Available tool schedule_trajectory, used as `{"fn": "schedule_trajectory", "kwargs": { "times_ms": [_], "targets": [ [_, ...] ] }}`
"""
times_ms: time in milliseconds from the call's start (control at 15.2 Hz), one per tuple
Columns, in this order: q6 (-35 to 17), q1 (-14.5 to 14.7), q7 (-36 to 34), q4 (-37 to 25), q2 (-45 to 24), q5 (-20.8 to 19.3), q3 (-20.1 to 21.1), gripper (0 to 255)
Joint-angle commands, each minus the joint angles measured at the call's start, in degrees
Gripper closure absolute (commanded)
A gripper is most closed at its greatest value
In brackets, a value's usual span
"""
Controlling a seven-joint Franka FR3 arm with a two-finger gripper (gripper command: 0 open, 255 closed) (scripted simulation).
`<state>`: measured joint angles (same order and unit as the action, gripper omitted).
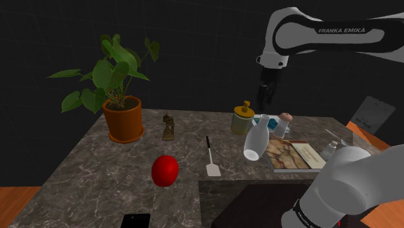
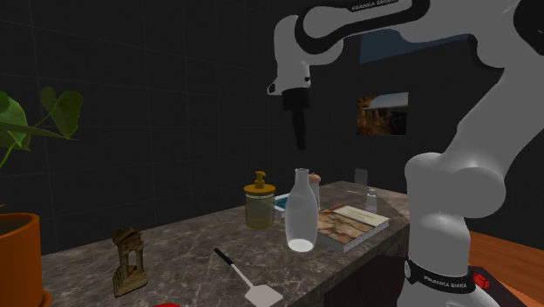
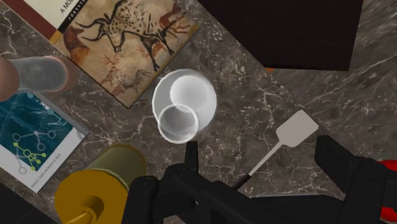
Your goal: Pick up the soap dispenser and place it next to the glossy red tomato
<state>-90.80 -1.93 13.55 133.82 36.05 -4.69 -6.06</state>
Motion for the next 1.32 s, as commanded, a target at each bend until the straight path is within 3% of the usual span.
{"fn": "schedule_trajectory", "kwargs": {
  "times_ms": [0, 660, 1254],
  "targets": [
    [-3.1, -0.5, 1.6, -0.7, -3.0, -0.8, -1.6, 0],
    [-15.9, -2.4, 10.1, -8.5, -20.0, -1.2, -9.4, 0],
    [-22.8, -4.6, 19.3, -21.6, -37.9, 4.8, -14.5, 0]
  ]
}}
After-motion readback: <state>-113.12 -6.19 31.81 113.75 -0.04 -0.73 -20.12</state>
